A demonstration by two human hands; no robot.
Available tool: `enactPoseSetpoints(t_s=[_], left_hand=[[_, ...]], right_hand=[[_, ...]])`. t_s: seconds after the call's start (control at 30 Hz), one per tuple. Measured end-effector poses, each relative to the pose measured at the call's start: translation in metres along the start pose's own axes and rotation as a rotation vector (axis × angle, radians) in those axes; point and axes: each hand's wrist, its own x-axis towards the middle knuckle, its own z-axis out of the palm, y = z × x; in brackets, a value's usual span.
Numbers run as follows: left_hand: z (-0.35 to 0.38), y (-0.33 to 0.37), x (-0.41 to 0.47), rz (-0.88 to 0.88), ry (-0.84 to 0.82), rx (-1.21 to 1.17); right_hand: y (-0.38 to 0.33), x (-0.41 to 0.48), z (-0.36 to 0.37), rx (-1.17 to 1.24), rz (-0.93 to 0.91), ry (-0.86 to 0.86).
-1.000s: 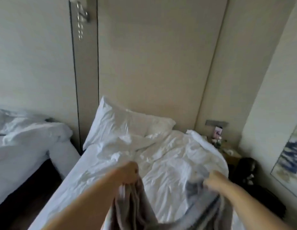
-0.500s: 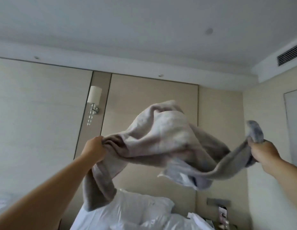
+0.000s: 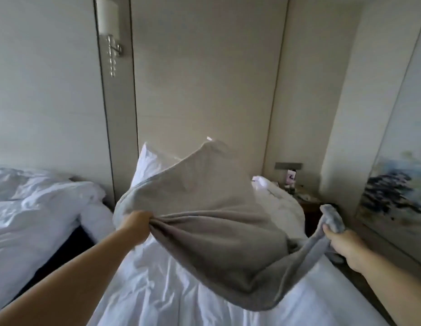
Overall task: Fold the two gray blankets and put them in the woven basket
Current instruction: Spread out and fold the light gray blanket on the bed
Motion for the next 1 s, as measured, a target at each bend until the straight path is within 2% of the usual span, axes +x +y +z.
enactPoseSetpoints(t_s=[0.1,0.23,0.3,0.43,0.5,0.57,0.67,0.73,0.8,0.87,0.93,1.0], left_hand=[[0.073,-0.004,-0.075,-0.012,-0.16,-0.015],[0.135,0.006,-0.17,0.025,-0.47,0.083],[0.151,0.014,-0.206,0.112,-0.646,0.209],[0.154,0.026,-0.251,0.246,-0.992,0.279],[0.146,0.034,-0.256,0.25,-0.971,0.244],[0.136,0.045,-0.253,0.21,-0.745,0.12],[0.125,0.051,-0.251,0.084,-0.393,-0.141],[0.124,0.053,-0.262,0.01,-0.318,-0.188],[0.129,0.05,-0.276,-0.189,-0.358,-0.21],[0.135,0.043,-0.292,-0.387,-0.48,-0.193],[0.143,0.033,-0.303,-0.387,-0.62,-0.104],[0.145,0.029,-0.309,-0.388,-0.691,-0.069]], right_hand=[[0.084,-0.054,0.021,-0.227,0.102,-0.131],[0.173,-0.111,0.032,-0.35,0.247,-0.189],[0.203,-0.131,0.032,-0.31,0.324,-0.2],[0.224,-0.16,0.015,-0.076,0.508,-0.209],[0.212,-0.16,0.001,-0.087,0.442,-0.089],[0.187,-0.158,-0.013,-0.01,0.316,0.068],[0.15,-0.159,-0.028,0.236,0.091,0.266],[0.136,-0.161,-0.031,0.328,-0.016,0.292],[0.139,-0.164,-0.029,0.282,-0.02,0.228],[0.153,-0.17,-0.027,0.123,0.116,0.16],[0.167,-0.18,-0.027,0.032,0.267,0.087],[0.179,-0.187,-0.026,0.024,0.345,0.009]])
